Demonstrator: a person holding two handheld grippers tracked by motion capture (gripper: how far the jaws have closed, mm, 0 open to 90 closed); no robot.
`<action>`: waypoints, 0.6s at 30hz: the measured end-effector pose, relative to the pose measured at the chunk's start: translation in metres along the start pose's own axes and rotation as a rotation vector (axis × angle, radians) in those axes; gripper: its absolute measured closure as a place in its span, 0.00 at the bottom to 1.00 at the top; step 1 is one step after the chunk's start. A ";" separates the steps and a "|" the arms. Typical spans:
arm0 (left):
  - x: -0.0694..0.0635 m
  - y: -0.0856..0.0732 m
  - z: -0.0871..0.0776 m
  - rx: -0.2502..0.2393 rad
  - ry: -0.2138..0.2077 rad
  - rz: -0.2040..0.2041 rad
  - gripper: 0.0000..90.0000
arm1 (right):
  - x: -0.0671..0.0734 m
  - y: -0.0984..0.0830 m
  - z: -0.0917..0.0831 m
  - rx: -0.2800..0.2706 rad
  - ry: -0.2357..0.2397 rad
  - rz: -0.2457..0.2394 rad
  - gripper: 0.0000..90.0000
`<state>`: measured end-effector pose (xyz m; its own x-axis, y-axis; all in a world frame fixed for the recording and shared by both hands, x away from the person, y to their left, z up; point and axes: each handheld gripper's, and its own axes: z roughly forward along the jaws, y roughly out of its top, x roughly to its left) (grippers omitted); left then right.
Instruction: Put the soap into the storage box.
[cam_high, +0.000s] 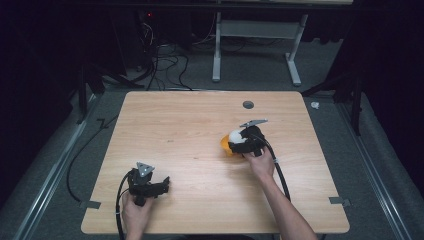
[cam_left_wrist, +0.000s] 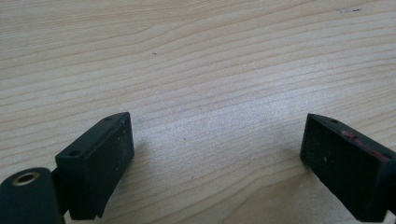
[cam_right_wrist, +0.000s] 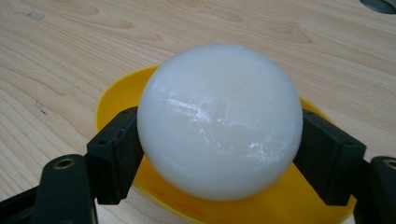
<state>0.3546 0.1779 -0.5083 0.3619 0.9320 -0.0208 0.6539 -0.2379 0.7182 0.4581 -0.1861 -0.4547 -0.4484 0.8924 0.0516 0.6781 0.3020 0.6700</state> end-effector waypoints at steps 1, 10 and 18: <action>0.000 0.000 0.000 0.000 0.000 0.000 0.11 | 0.000 0.000 0.001 0.001 0.001 0.001 0.26; 0.000 0.000 0.000 0.001 -0.001 0.000 0.11 | 0.000 -0.001 0.003 0.011 0.002 0.016 0.26; 0.000 0.000 0.000 0.000 0.000 0.000 0.11 | -0.001 -0.001 -0.009 -0.042 0.007 0.025 0.28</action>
<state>0.3545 0.1779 -0.5083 0.3619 0.9320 -0.0203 0.6539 -0.2383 0.7181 0.4528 -0.1901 -0.4487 -0.4362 0.8968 0.0740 0.6640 0.2653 0.6991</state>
